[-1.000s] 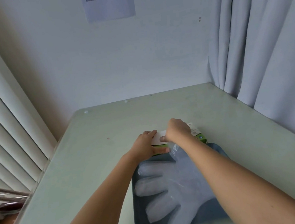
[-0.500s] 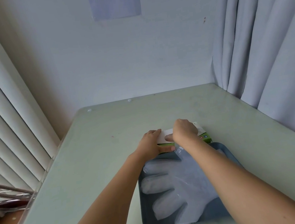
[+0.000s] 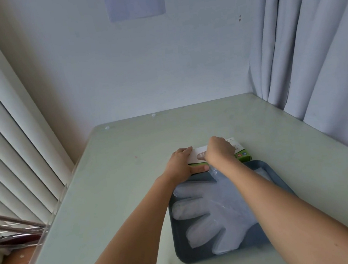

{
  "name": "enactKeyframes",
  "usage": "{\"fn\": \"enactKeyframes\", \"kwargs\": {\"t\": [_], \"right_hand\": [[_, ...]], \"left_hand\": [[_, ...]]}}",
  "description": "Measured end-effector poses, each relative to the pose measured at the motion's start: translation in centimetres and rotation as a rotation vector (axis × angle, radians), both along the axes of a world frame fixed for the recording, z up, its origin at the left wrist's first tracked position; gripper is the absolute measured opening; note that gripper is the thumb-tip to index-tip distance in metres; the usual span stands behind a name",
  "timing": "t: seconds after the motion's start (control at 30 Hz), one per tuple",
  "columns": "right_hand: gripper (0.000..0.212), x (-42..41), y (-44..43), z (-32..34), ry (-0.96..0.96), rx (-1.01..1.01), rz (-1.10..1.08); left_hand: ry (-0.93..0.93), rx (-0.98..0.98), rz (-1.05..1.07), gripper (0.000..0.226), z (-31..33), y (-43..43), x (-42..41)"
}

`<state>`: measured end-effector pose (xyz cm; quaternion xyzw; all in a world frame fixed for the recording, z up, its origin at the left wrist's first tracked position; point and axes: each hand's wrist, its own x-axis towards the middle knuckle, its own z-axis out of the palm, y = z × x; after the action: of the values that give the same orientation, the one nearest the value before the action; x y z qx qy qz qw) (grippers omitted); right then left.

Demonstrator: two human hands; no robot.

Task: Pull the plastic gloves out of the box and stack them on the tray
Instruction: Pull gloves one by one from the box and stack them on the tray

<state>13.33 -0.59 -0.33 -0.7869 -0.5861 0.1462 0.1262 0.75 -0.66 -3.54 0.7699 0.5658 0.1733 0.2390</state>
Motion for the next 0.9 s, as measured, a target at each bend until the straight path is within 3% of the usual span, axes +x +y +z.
{"fn": "enactKeyframes", "kwargs": {"t": [0.27,0.4,0.47,0.57,0.63,0.73,0.77,0.9], "right_hand": [[0.041,1.3,0.4,1.1,-0.020,-0.072,0.147],[0.020,2.1,0.8,1.5,-0.072,-0.038,0.203],[0.028,2.7,1.2,1.4,-0.087,-0.001,0.285],[0.037,4.1,1.8,0.9,0.023,0.111,0.460],[0.009,5.1,1.8,0.5,0.189,0.175,0.498],[0.037,5.7,1.7,-0.1,0.245,0.161,0.543],[0.036,5.7,1.7,-0.4,0.244,0.176,0.550],[0.004,4.9,1.7,-1.2,0.323,0.311,0.488]], "left_hand": [[-0.029,-0.024,0.008,0.093,-0.2,0.4,-0.1],[-0.028,-0.016,0.004,0.095,-0.4,0.5,-0.2],[-0.036,-0.010,0.005,0.095,-0.6,0.6,-0.3],[-0.030,0.013,0.000,0.095,-0.7,0.8,-0.3],[-0.024,0.019,-0.003,0.094,-0.8,0.9,-0.4],[-0.018,0.025,-0.008,0.095,-0.7,1.0,-0.3],[-0.016,0.025,-0.009,0.094,-0.7,0.9,-0.3],[-0.015,0.020,-0.004,0.093,-0.4,0.7,-0.2]]}}
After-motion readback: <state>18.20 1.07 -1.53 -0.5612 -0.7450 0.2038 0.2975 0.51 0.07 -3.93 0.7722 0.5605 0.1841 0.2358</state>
